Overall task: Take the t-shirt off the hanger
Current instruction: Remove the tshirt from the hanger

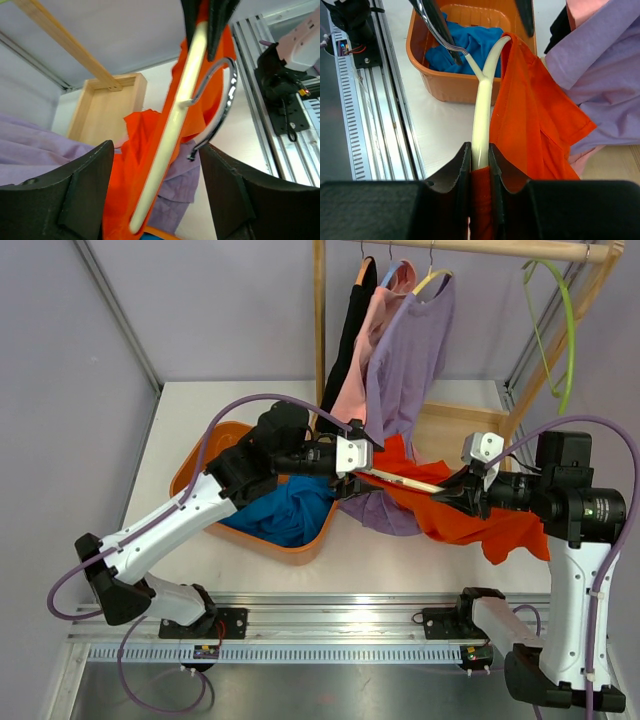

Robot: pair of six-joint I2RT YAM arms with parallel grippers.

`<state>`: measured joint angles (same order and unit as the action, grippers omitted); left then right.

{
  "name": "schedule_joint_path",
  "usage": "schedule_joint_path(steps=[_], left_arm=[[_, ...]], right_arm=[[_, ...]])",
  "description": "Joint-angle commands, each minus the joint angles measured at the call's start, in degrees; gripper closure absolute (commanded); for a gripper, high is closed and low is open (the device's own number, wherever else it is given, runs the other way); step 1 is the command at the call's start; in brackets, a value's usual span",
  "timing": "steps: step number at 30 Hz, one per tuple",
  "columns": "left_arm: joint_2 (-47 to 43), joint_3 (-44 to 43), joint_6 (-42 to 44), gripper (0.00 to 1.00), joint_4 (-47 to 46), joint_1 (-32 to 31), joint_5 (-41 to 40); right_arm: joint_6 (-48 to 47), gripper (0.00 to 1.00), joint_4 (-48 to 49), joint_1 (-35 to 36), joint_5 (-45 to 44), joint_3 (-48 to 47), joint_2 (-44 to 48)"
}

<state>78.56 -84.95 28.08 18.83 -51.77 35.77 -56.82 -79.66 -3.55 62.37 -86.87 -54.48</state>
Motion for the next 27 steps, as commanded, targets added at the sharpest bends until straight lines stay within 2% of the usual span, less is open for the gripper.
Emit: schedule_joint_path(steps=[1,9,20,23,26,27], left_arm=[[0.1,-1.89,1.11,0.31,0.5,-0.61,1.67],[0.45,-0.57,2.07,0.36,0.86,-0.7,-2.01],[1.86,-0.48,3.48,0.54,1.65,-0.88,-2.46],[1.68,-0.48,3.39,0.69,1.74,-0.88,-2.37],[1.33,-0.57,2.34,0.96,1.21,-0.88,-2.37],[1.15,-0.48,1.55,1.0,0.95,-0.88,-2.98]], right_arm=[[-1.45,1.0,-14.3,0.74,7.06,-3.65,-0.8],[-1.54,1.0,-14.21,1.53,10.23,-4.36,-2.3],[0.48,1.0,-13.07,2.76,11.99,-5.15,-4.14],[1.97,1.0,-11.67,3.02,11.9,-4.62,-4.49],[5.39,1.0,-8.51,3.11,11.37,-3.4,-4.23],[6.88,1.0,-5.71,3.11,11.28,-3.05,-4.23]])
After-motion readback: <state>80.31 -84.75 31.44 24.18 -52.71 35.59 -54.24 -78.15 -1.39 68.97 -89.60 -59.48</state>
